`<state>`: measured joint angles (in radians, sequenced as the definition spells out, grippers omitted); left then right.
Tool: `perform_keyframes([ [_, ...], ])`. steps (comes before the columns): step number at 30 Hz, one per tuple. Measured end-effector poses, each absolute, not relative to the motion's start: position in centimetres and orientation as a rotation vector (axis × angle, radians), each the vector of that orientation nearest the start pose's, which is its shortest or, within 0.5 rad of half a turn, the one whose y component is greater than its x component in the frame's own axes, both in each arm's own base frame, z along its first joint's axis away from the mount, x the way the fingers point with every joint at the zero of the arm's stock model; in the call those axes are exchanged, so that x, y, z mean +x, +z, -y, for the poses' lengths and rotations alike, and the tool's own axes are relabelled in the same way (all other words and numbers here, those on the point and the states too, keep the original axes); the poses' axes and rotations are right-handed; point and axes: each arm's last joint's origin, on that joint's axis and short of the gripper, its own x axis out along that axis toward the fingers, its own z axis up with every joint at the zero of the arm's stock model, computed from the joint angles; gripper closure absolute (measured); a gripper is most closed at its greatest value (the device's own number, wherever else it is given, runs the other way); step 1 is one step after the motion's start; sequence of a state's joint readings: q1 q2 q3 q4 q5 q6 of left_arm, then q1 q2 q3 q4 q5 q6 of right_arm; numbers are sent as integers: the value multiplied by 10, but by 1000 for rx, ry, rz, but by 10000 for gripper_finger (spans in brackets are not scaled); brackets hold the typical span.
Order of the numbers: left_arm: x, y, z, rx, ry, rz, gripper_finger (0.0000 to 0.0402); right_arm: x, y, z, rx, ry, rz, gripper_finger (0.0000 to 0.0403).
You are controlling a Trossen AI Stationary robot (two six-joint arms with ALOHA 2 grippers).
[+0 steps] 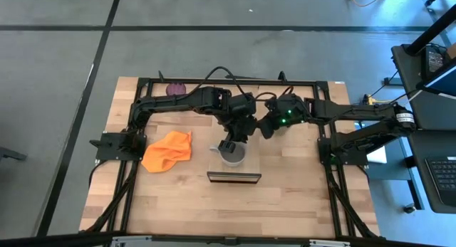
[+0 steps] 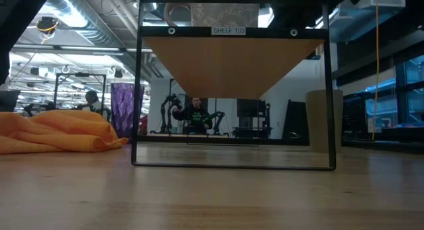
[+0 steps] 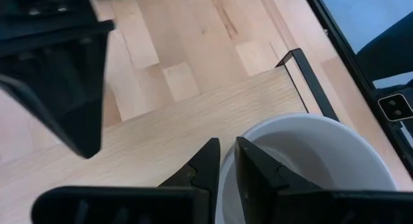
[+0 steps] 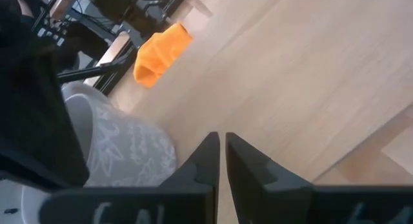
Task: Stack small to large cups/mugs on shelf
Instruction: Put the gray mug on the shelf, then put the brown cup on the shelf
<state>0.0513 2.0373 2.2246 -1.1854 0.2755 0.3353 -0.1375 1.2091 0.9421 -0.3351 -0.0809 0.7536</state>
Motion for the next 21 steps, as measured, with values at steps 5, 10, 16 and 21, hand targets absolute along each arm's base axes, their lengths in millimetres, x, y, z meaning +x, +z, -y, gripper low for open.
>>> perform_keyframes([
  [5, 420, 363, -14, 152, -368, -937, 360, 255, 289, 39, 798, -299, -543, 373],
  [10, 419, 366, -15, 165, -347, -936, 360, 255, 289, 43, 784, -305, -539, 373],
  [16, 412, 376, -15, 191, -305, -918, 360, 254, 289, 45, 784, -303, -539, 373],
  [21, 400, 384, -24, 216, -197, -964, 360, 255, 289, 45, 786, -297, -541, 373],
])
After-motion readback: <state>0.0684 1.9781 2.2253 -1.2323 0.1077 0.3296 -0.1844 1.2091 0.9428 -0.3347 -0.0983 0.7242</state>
